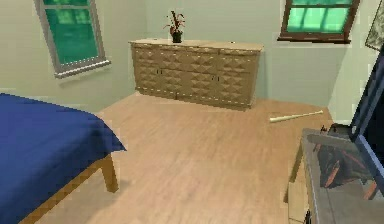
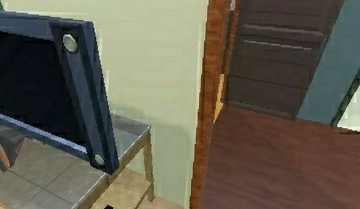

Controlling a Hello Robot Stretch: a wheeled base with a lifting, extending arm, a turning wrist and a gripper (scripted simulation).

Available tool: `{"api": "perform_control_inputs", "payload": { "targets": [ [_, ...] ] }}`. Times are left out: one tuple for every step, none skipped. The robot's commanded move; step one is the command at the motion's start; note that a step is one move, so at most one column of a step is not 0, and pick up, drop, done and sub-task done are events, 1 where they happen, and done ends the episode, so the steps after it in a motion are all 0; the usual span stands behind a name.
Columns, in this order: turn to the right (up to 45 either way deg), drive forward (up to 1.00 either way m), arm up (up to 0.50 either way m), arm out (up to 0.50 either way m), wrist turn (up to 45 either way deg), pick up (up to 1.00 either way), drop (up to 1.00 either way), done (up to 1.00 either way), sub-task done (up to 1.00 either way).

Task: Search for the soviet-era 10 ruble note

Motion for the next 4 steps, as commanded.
{"api": "perform_control_inputs", "payload": {
  "targets": [
    [-21.0, 0.0, 0.0, 0.0, 0.0, 0.0, 0.0, 0.0, 0.0],
    [0.0, 0.6, 0.0, 0.0, 0.0, 0.0, 0.0, 0.0, 0.0],
    [45.0, 0.0, 0.0, 0.0, 0.0, 0.0, 0.0, 0.0, 0.0],
    [45.0, 0.0, 0.0, 0.0, 0.0, 0.0, 0.0, 0.0, 0.0]
  ]
}}
